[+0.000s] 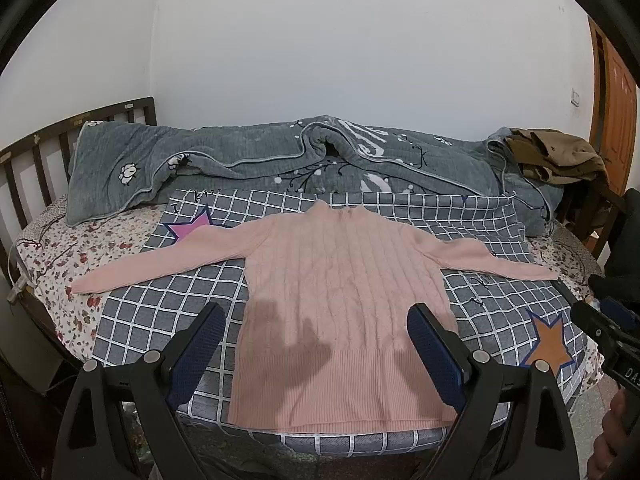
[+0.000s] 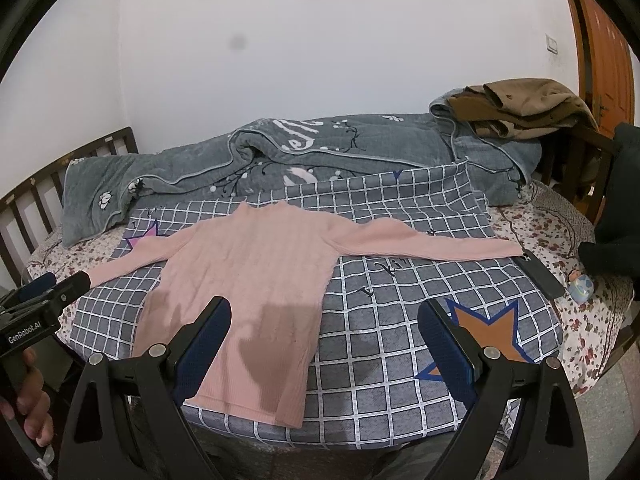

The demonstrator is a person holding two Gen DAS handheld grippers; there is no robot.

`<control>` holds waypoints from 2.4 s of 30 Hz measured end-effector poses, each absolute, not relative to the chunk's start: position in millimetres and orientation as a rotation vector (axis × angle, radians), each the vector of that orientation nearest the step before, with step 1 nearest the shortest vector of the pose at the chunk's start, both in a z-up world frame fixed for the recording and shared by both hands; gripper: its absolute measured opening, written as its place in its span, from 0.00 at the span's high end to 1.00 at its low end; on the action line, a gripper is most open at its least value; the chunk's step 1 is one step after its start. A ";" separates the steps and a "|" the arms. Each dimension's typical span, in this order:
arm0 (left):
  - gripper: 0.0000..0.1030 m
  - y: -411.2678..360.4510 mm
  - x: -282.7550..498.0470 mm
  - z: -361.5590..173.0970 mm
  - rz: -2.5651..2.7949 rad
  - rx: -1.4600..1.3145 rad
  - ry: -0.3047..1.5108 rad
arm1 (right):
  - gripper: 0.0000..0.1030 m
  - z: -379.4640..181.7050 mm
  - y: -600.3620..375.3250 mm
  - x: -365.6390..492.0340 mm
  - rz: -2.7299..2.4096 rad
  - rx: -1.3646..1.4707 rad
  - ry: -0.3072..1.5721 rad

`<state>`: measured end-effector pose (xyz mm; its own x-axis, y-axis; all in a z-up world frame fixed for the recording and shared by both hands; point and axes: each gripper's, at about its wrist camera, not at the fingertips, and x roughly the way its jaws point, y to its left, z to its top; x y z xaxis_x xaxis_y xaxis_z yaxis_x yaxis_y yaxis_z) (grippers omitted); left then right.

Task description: Fold small clothes

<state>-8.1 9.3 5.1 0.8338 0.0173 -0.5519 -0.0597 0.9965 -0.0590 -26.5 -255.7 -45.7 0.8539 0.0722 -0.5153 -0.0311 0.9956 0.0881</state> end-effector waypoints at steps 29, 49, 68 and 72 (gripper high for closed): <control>0.10 10.0 -9.0 15.3 0.046 -0.075 0.573 | 0.10 -45.4 -253.8 -26.3 0.062 0.078 0.541; 0.10 16.6 -6.0 13.7 0.050 -0.103 0.569 | 0.10 -42.6 -251.1 -28.7 0.066 0.063 0.526; 0.20 132.9 69.0 -70.6 0.060 -0.303 0.703 | 0.10 -80.0 -210.2 45.9 0.154 0.016 0.611; 0.33 174.8 90.5 -99.3 0.104 -0.356 0.741 | 0.11 -92.1 -184.6 65.2 0.165 -0.054 0.597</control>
